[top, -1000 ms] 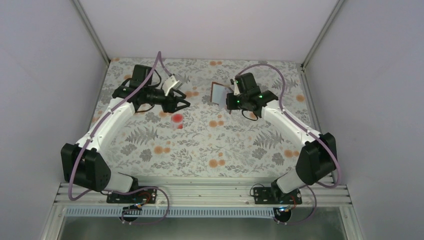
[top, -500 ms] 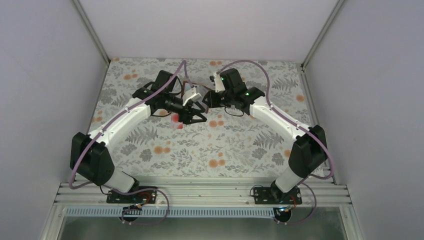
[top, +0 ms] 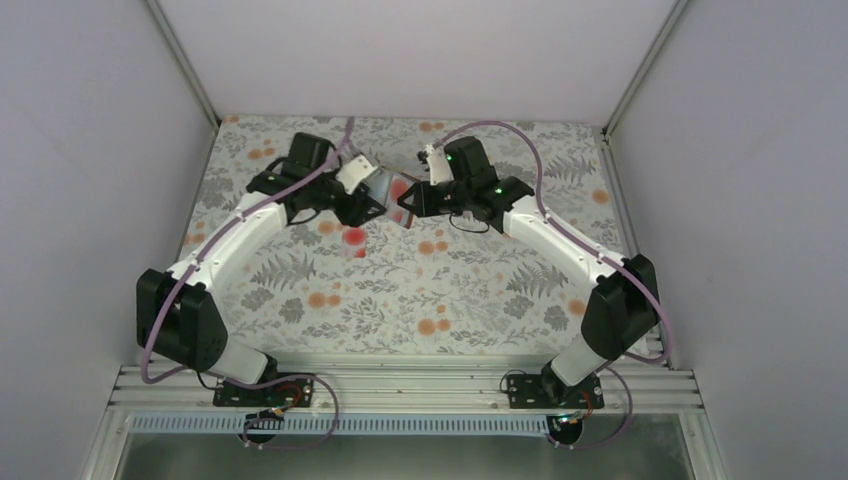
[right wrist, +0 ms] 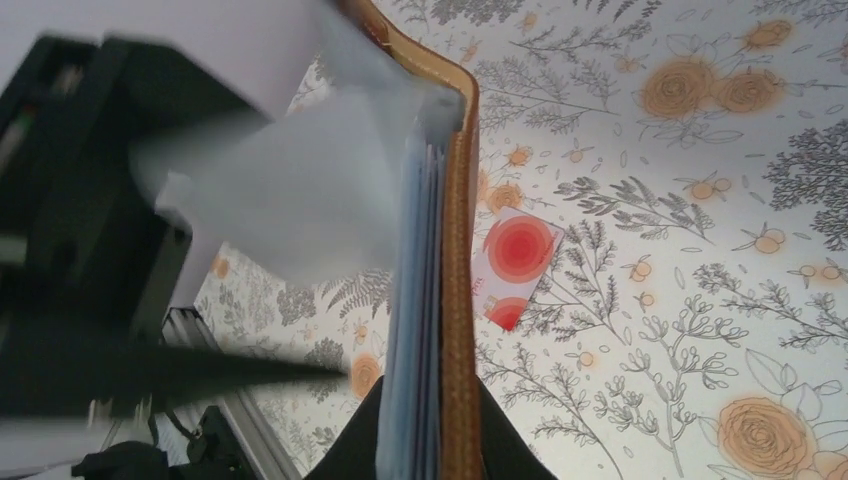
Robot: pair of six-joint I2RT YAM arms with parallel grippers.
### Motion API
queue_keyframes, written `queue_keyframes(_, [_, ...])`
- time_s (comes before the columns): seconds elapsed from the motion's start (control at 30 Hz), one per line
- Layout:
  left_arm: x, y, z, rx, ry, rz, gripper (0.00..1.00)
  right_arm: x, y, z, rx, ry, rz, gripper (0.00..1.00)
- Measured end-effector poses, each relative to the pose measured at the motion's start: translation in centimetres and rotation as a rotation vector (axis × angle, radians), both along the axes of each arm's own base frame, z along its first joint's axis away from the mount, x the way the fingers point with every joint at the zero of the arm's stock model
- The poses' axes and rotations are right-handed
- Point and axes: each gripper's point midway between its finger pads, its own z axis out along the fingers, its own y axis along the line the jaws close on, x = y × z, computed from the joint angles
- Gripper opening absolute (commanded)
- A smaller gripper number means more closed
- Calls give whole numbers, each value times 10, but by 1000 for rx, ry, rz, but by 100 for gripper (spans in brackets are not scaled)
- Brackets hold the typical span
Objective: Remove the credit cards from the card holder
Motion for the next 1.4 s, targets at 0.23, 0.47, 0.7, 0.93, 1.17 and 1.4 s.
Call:
queue_keyframes(0.23, [36, 56, 7, 21, -33, 204, 61, -7, 2, 10, 31, -14, 38, 4])
queue_keyframes(0.47, [53, 84, 15, 43, -58, 320, 60, -1, -6, 8, -14, -40, -10, 4])
queue_keyframes(0.7, [56, 100, 57, 3, -149, 362, 53, 6, -20, -4, -90, -42, -77, 4])
queue_keyframes(0.93, [-7, 15, 97, -210, -130, -56, 50, 4, -19, -6, -105, -61, -45, 4])
queue_keyframes(1.17, [-29, -10, 80, -297, 20, -187, 43, -4, -8, 8, -55, -122, 61, 4])
queue_keyframes(1.4, [-31, -9, 67, -300, 77, -168, 37, -23, -1, 40, 34, -214, 177, 4])
